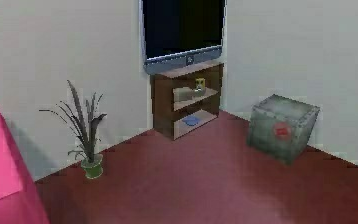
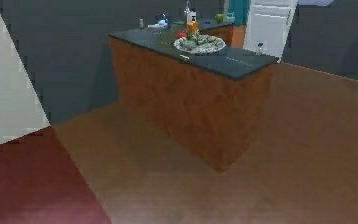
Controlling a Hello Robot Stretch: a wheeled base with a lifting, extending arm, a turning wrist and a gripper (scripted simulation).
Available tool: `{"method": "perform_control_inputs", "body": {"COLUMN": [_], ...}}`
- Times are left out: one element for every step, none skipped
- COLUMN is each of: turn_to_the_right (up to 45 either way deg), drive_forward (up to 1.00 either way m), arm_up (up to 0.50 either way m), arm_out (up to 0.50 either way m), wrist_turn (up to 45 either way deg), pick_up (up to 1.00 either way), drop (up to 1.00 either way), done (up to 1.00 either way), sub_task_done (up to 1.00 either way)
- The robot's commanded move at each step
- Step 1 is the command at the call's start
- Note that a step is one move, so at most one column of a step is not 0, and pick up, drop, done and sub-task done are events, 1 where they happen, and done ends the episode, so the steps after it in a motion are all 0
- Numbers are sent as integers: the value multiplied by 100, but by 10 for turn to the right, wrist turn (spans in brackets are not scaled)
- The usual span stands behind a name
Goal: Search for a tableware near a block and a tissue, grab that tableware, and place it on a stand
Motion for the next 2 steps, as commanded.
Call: {"method": "perform_control_inputs", "body": {"turn_to_the_right": [0, 60], "drive_forward": [100, 0], "arm_up": [0, 0], "arm_out": [0, 0], "wrist_turn": [0, 0], "pick_up": [0, 0], "drop": [0, 0], "done": [0, 0], "sub_task_done": [0, 0]}}
